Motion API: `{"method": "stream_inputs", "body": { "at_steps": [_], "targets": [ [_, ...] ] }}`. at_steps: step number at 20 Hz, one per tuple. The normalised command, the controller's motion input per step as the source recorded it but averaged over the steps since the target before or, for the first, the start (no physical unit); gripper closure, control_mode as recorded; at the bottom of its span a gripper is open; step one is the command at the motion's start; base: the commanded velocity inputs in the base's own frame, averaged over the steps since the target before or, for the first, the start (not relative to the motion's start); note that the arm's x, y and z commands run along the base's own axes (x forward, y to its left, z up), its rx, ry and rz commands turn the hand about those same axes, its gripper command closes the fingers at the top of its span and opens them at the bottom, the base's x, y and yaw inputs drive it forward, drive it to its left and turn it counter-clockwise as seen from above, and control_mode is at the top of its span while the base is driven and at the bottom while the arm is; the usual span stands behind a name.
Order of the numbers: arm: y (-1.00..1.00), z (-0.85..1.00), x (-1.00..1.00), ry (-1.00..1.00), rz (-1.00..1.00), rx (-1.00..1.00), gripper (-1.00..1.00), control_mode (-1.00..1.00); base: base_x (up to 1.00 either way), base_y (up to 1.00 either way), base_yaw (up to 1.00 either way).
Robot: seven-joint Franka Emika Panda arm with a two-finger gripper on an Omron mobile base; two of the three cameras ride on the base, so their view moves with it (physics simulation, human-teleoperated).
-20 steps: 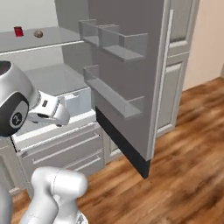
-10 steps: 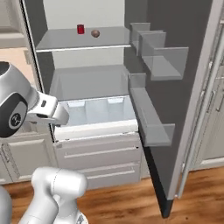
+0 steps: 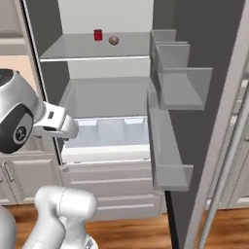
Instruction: Pick the egg and butter from the fridge and place them by the bowl for mixing.
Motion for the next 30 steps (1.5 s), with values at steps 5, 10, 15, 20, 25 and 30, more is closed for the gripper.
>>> {"method": "stream_inputs", "body": {
  "at_steps": [5, 10, 15, 20, 25, 30],
  "targets": [
    [0.00, 0.00, 0.00, 0.00, 0.00, 0.00, -1.00, 1.00, 0.79, -0.09, 0.36],
    [0.00, 0.00, 0.00, 0.00, 0.00, 0.00, -1.00, 1.00, 0.53, -0.23, 0.28],
    [0.00, 0.00, 0.00, 0.00, 0.00, 0.00, -1.00, 1.00, 0.33, -0.33, 0.10],
    [0.00, 0.00, 0.00, 0.00, 0.00, 0.00, -1.00, 1.00, 0.44, -0.39, 0.06],
    [0.00, 0.00, 0.00, 0.00, 0.00, 0.00, -1.00, 1.00, 0.54, -0.34, 0.06],
    [0.00, 0.00, 0.00, 0.00, 0.00, 0.00, -1.00, 1.00, 0.42, -0.33, 0.07]
  ]
}}
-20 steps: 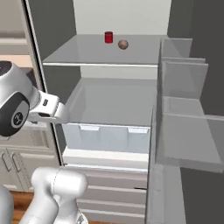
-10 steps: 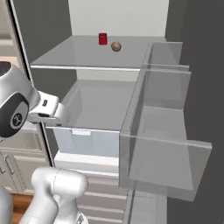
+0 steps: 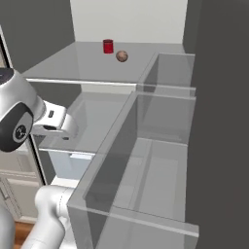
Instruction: Pick the egg and butter from the fridge and place them by the bowl for mixing.
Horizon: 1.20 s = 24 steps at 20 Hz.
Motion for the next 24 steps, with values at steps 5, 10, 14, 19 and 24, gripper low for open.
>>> {"method": "stream_inputs", "body": {
  "at_steps": [5, 10, 14, 19, 24],
  "targets": [
    [-0.21, 0.00, 0.30, 0.02, 0.05, 0.00, -1.00, -1.00, 0.07, -0.06, 0.01],
    [-0.20, 0.45, 0.12, -0.03, 0.03, 0.00, -1.00, -1.00, 0.00, 0.00, 0.00],
    [-0.06, 0.64, -0.05, -0.20, 0.01, 0.00, -1.00, -1.00, 0.00, 0.00, 0.00],
    [-0.02, 0.51, -0.06, -0.26, 0.00, 0.00, -1.00, -1.00, 0.00, 0.00, 0.00],
    [-0.21, 0.60, -0.10, -0.22, -0.03, -0.03, -1.00, -1.00, 0.00, 0.00, 0.00]
  ]
}}
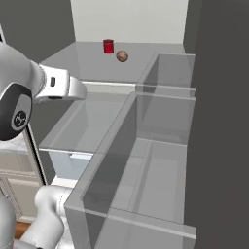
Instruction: Pick the egg and butter from the fridge and place them by the bowl for mixing.
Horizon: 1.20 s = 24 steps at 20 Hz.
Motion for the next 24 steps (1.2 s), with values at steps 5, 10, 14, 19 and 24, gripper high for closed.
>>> {"method": "stream_inputs", "body": {
  "at_steps": [5, 10, 14, 19, 24],
  "targets": [
    [-0.25, 0.43, -0.01, -0.12, -0.01, 0.00, -1.00, -1.00, 0.00, 0.00, 0.00],
    [-0.05, 0.10, 0.26, -0.04, -0.04, 0.00, -1.00, -1.00, 0.00, 0.00, 0.00],
    [-0.06, 0.13, 0.66, 0.00, -0.04, 0.00, -1.00, -1.00, 0.00, 0.00, 0.00],
    [0.00, 0.05, 0.69, -0.01, 0.00, 0.01, -1.00, -1.00, 0.00, 0.00, 0.00],
    [0.00, 0.00, 0.64, 0.00, 0.00, 0.04, -1.00, -1.00, 0.00, 0.00, 0.00]
  ]
}}
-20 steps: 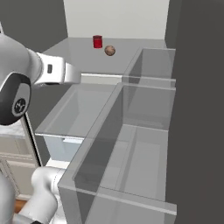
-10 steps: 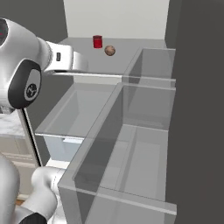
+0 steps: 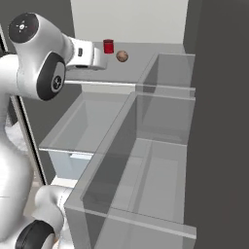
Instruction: Pick the egg and butter from the fridge and place them by the bowl for mixing.
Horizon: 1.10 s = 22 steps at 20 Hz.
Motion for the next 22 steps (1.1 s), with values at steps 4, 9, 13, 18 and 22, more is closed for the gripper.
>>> {"method": "stream_inputs", "body": {
  "at_steps": [4, 9, 13, 18, 22],
  "targets": [
    [-0.02, -0.01, 0.60, 0.00, 0.00, 0.05, -1.00, -1.00, 0.00, 0.00, 0.00],
    [-0.06, -0.10, 0.49, 0.00, 0.00, 0.07, -1.00, -1.00, 0.00, 0.00, 0.00],
    [-0.13, -0.11, 0.38, 0.00, 0.00, 0.03, -1.00, -1.00, 0.00, 0.00, 0.00],
    [-0.03, -0.02, 0.42, -0.01, 0.00, 0.00, -1.00, -1.00, 0.00, 0.00, 0.00],
    [0.00, -0.04, 0.41, 0.00, 0.01, 0.00, -1.00, -1.00, 0.00, 0.00, 0.00]
  ]
}}
